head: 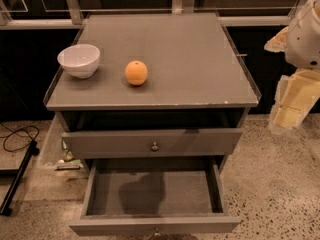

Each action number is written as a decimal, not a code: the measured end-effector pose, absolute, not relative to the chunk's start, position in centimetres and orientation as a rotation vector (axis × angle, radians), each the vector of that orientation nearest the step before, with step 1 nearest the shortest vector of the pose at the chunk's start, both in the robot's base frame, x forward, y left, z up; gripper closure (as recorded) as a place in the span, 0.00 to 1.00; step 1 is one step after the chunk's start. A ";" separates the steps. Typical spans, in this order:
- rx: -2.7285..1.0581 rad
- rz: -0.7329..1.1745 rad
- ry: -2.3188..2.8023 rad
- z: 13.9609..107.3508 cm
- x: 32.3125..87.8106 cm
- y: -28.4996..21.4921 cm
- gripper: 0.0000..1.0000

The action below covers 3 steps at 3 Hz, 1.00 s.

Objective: Close middle drawer

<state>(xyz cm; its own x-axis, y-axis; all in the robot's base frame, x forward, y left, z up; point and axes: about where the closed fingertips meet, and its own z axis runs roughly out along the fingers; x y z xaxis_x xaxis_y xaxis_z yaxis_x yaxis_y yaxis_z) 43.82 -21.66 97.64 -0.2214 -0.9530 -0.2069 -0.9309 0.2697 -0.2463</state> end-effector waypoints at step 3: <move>-1.706 0.011 2.243 92.5 41.3 -21.5 0.00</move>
Offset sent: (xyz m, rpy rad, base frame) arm -0.0176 -0.0018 -0.0508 0.0578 0.0764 -0.0122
